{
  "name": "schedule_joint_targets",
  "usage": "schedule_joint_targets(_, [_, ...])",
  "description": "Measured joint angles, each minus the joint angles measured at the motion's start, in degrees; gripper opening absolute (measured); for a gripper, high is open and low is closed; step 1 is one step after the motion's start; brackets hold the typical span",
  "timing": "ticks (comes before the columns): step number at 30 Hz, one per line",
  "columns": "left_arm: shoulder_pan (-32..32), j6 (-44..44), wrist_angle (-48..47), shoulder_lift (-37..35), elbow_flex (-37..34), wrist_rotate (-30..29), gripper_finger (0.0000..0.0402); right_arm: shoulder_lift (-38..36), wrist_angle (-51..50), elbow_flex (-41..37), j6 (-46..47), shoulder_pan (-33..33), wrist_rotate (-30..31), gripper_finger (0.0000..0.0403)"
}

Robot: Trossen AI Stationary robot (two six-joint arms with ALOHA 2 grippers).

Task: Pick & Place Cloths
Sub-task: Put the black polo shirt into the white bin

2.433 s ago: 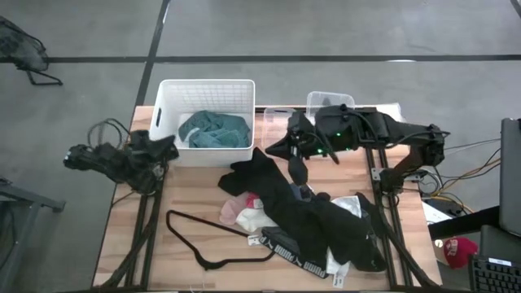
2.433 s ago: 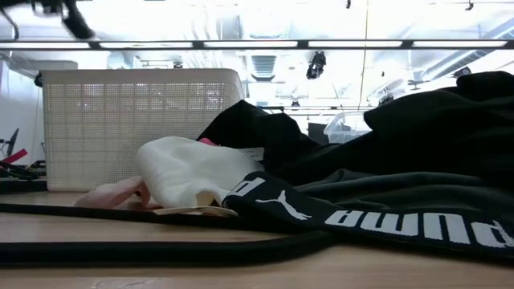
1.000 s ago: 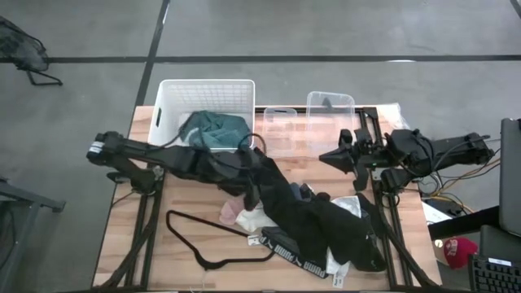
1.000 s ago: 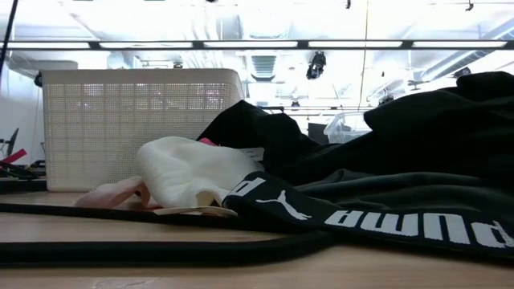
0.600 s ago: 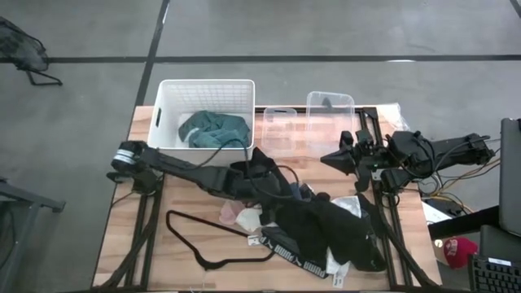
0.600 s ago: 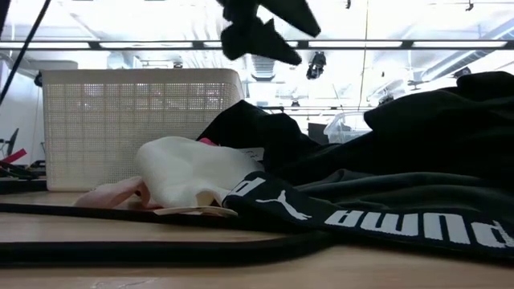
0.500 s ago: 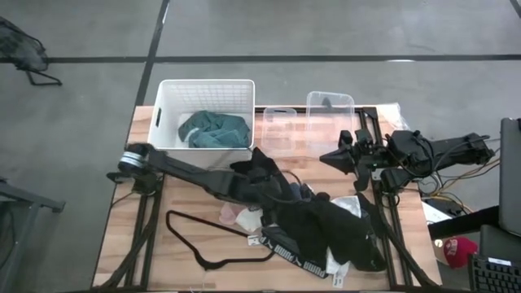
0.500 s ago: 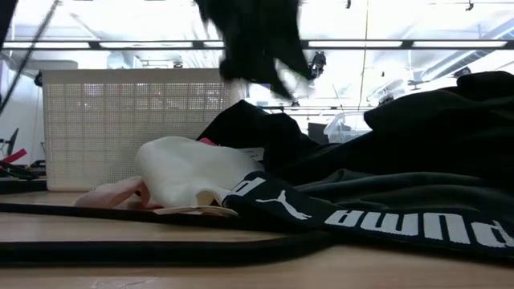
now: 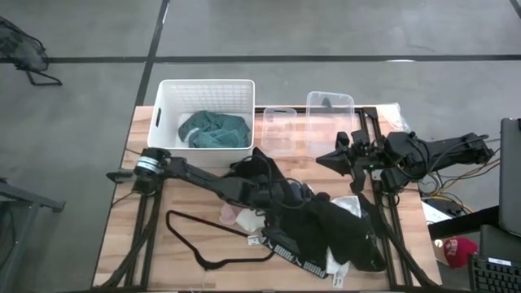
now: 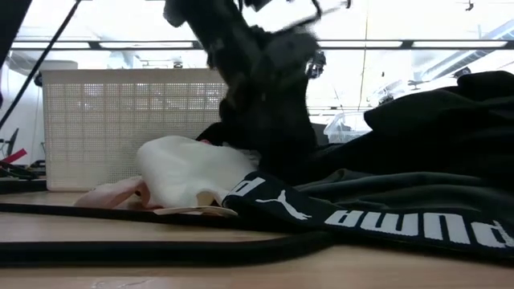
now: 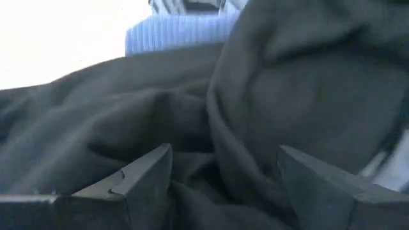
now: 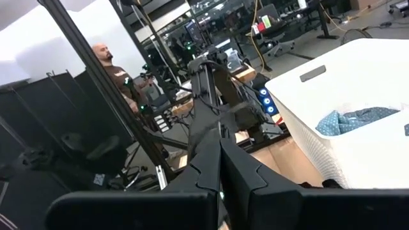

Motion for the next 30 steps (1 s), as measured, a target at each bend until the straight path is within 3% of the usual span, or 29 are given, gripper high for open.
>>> schedule_joint_targets(11, [1.19,-1.09,0.03,2.64,-0.02,-0.57,0.0286,1.26,-0.18,0.00,1.64,0.00,-0.01,0.0008])
schedule_joint_targets(15, [1.70,-2.26,0.03,2.40,-0.05,-0.39,0.0263,1.83,0.01,0.00,2.12,0.00,0.00,0.0008])
schedule_joint_targets(21, [2.30,-2.50,0.04,2.39,-0.09,0.46,0.0172,3.08,0.05,0.00,3.42,-0.02,0.09,0.0008])
schedule_joint_targets(27, [2.49,-0.27,0.18,2.39,-0.09,1.52,0.0034,4.67,0.22,0.00,5.27,-0.03,0.13,0.0008])
schedule_joint_targets(30, [2.56,0.43,0.14,2.34,-0.11,2.87,0.0016,5.00,0.26,0.00,5.97,-0.04,0.13,0.0008])
